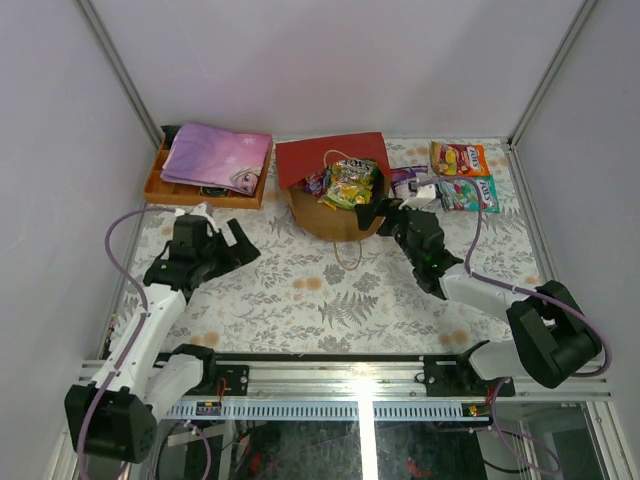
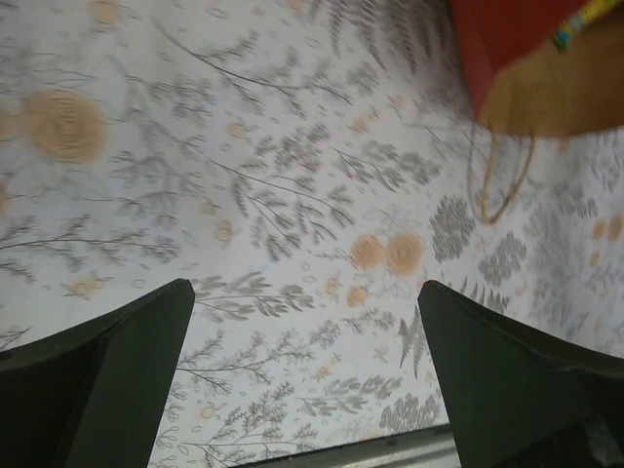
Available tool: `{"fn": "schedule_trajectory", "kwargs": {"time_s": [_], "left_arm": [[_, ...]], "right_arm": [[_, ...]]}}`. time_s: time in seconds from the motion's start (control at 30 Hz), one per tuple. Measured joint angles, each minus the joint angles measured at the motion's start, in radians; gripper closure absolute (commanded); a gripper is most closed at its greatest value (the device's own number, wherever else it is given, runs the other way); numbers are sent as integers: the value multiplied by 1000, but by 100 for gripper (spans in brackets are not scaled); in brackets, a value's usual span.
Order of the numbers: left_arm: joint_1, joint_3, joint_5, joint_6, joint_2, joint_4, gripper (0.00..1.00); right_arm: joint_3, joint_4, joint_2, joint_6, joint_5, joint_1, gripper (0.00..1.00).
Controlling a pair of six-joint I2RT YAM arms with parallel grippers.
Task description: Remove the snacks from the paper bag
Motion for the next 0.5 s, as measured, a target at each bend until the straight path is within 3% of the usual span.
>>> {"fn": "schedule_trajectory", "kwargs": {"time_s": [0.2, 0.5], "left_arm": [[-190, 0, -8, 6, -13, 4, 0], [-180, 1, -76, 10, -13, 0, 0]], "right_arm": [[12, 2, 36, -106, 55, 124, 1], [145, -66, 179, -158, 53, 176, 1]]}}
